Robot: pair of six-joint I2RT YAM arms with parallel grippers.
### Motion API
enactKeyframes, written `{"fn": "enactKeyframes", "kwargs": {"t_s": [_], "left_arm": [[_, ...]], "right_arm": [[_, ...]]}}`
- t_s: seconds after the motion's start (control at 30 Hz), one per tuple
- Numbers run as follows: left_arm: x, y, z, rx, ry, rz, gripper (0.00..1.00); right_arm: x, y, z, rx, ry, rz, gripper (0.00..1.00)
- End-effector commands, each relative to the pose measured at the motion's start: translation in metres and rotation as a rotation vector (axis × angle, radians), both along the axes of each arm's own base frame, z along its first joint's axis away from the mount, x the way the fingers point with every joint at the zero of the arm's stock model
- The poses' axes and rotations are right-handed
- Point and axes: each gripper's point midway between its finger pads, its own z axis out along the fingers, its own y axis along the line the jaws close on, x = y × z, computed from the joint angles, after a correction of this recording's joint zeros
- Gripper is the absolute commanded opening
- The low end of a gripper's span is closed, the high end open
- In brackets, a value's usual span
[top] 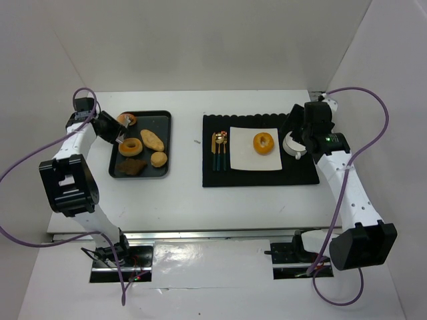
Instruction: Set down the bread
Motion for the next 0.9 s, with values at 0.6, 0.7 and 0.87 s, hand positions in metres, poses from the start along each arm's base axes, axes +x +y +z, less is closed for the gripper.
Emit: {"fn": "enactKeyframes", "kwargs": {"t_s": [0.6,0.7,0.87], "left_arm": [[-0.064,-0.220,0.126,0.107,-0.287,-0.731,0.14],[-0.079,-0.292,0.120,0.077,-0.317,-0.908,0.14],[-0.091,-0.359,0.102,0.075,-0.274,-1.079,0.14]], "right_arm": [[0.008,0.004,0.020,0.042,-0.088,0.004,1.00],[0.008,0.004,0.024,0.035,-0.095,0.010,1.00],[0.003,0.002,0.035,0.032,-0.128,0.002,1.00]]}}
